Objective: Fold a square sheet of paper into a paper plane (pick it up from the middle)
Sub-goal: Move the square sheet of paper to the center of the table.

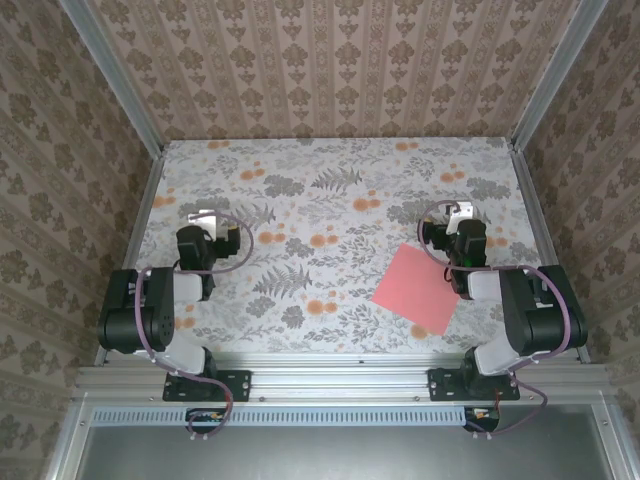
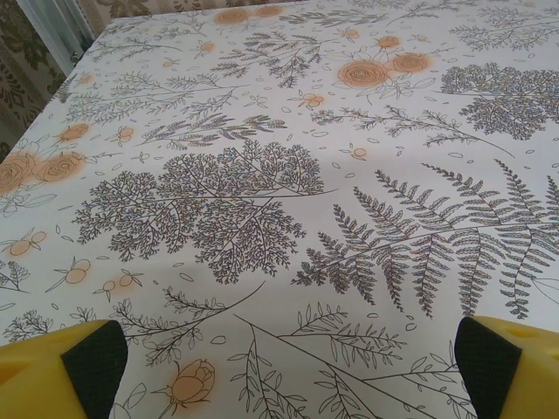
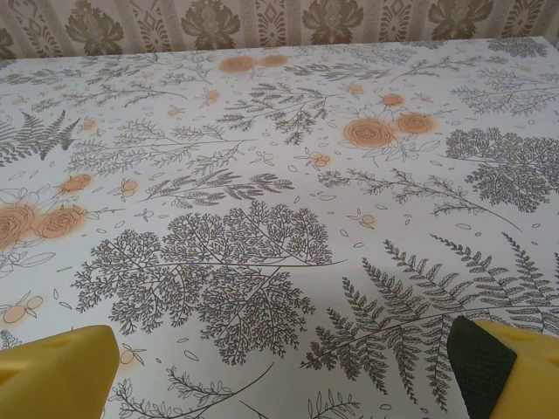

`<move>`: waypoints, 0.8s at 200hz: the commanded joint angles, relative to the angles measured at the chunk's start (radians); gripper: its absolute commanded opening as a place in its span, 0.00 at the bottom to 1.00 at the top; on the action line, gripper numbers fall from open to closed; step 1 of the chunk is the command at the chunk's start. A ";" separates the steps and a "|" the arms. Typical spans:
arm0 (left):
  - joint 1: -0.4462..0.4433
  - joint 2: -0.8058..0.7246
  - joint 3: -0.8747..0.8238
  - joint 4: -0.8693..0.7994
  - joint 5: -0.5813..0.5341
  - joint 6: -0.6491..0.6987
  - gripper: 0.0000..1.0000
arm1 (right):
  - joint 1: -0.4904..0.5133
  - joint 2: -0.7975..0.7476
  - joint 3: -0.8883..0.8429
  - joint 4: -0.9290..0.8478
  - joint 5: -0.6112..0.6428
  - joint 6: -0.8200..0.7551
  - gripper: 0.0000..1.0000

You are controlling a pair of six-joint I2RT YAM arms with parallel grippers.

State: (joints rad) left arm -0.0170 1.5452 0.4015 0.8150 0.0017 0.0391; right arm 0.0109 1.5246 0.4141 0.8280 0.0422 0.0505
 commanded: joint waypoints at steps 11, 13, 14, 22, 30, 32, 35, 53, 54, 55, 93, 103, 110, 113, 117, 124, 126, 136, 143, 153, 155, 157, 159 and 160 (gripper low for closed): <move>0.007 -0.011 0.009 0.024 0.014 0.013 1.00 | 0.002 0.009 -0.004 0.025 0.013 -0.015 1.00; 0.006 -0.011 0.010 0.024 0.014 0.013 1.00 | 0.001 0.009 -0.004 0.025 0.013 -0.016 1.00; 0.006 -0.011 0.009 0.024 0.014 0.012 1.00 | 0.001 0.008 -0.004 0.025 0.013 -0.016 1.00; 0.006 -0.011 0.009 0.025 0.014 0.013 1.00 | 0.001 0.009 -0.005 0.025 0.012 -0.015 1.00; 0.006 -0.012 0.010 0.025 0.014 0.012 1.00 | 0.002 0.008 -0.004 0.026 0.012 -0.015 1.00; 0.006 -0.011 0.010 0.025 0.014 0.012 1.00 | 0.001 0.008 -0.005 0.026 0.013 -0.015 1.00; 0.006 -0.012 0.010 0.025 0.014 0.013 1.00 | 0.001 0.008 -0.005 0.026 0.013 -0.015 1.00; 0.006 -0.011 0.009 0.024 0.014 0.012 1.00 | 0.000 0.009 -0.005 0.026 0.012 -0.014 1.00; 0.006 -0.012 0.009 0.024 0.014 0.013 1.00 | 0.000 0.008 -0.004 0.026 0.012 -0.013 1.00; 0.006 -0.012 0.009 0.025 0.015 0.013 1.00 | 0.000 0.009 -0.004 0.026 0.012 -0.013 1.00; 0.008 -0.011 0.010 0.023 0.017 0.012 1.00 | -0.002 0.007 -0.005 0.026 0.008 -0.014 1.00; 0.008 -0.012 0.010 0.022 0.016 0.012 1.00 | -0.001 0.007 -0.006 0.026 0.008 -0.012 1.00; 0.008 -0.011 0.010 0.023 0.016 0.013 1.00 | -0.002 0.007 -0.006 0.027 0.007 -0.012 1.00; 0.008 -0.011 0.010 0.022 0.015 0.012 1.00 | -0.003 0.007 -0.006 0.026 0.007 -0.012 1.00; 0.008 -0.012 0.009 0.023 0.016 0.012 1.00 | -0.003 0.007 -0.006 0.027 0.007 -0.013 1.00; 0.008 -0.013 0.010 0.023 0.016 0.013 1.00 | -0.003 0.007 -0.005 0.027 0.005 -0.012 1.00; 0.009 -0.012 0.010 0.023 0.017 0.012 1.00 | -0.003 0.007 -0.006 0.027 0.004 -0.011 1.00; 0.008 -0.011 0.010 0.023 0.015 0.012 1.00 | -0.006 0.007 -0.007 0.029 0.001 -0.009 1.00; 0.009 -0.012 0.010 0.022 0.016 0.013 1.00 | -0.008 0.005 -0.008 0.030 -0.005 -0.008 1.00; 0.008 -0.015 0.005 0.027 0.011 0.012 1.00 | -0.011 0.003 -0.011 0.035 -0.013 -0.006 1.00; 0.007 -0.014 0.005 0.029 0.007 0.012 1.00 | -0.011 0.002 -0.012 0.035 -0.013 -0.006 1.00; 0.007 -0.015 0.003 0.031 0.005 0.010 1.00 | -0.011 0.003 -0.012 0.036 -0.013 -0.006 1.00; 0.006 -0.018 0.003 0.032 0.004 0.010 1.00 | -0.011 0.002 -0.013 0.038 -0.013 -0.006 1.00; 0.006 -0.019 0.002 0.032 0.003 0.010 1.00 | -0.011 0.002 -0.014 0.038 -0.011 -0.006 1.00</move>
State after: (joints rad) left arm -0.0170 1.5452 0.4015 0.8158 0.0017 0.0391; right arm 0.0082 1.5249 0.4141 0.8284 0.0414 0.0509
